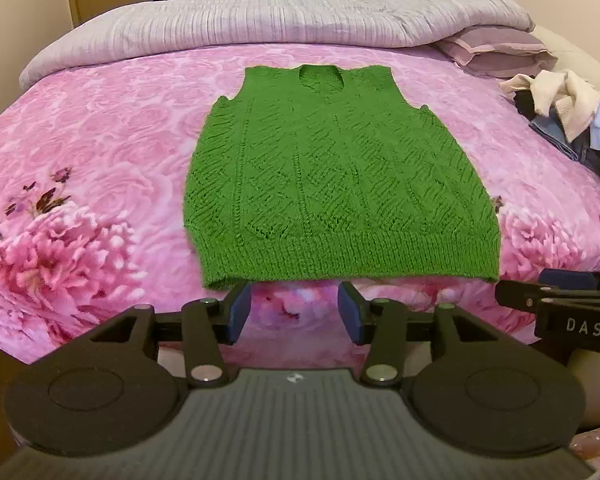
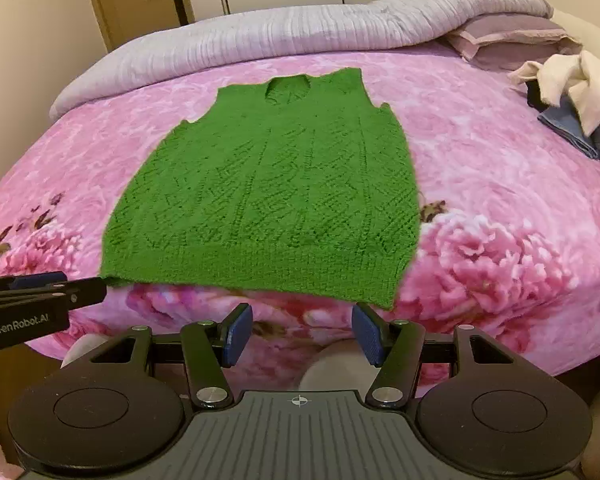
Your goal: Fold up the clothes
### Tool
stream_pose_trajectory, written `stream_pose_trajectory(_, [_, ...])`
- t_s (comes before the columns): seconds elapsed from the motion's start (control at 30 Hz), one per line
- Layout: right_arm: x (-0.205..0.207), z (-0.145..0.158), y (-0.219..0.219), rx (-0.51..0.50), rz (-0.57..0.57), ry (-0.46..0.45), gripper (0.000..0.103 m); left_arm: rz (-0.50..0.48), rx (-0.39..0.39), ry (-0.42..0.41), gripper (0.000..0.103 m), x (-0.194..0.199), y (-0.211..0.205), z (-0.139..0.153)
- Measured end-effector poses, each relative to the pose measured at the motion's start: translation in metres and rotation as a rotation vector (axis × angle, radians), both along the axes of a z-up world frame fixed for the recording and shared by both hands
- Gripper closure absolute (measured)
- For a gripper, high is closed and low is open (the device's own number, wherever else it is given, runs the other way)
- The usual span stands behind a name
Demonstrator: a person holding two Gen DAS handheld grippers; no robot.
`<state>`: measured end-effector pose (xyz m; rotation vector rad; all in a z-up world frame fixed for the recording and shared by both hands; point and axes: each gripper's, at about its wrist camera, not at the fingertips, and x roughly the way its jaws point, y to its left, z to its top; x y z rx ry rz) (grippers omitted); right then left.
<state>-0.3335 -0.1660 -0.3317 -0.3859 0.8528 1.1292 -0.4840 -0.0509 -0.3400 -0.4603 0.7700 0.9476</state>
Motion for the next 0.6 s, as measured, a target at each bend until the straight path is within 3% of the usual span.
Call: stream_pose_trajectory(0.6, [-0.0016, 0.0097, -0.0036, 0.030, -0.023, -0.047, 0.044, -0.029, 0.024, -0.031, 0.058, 0.0024, 0.0028, 0.0094])
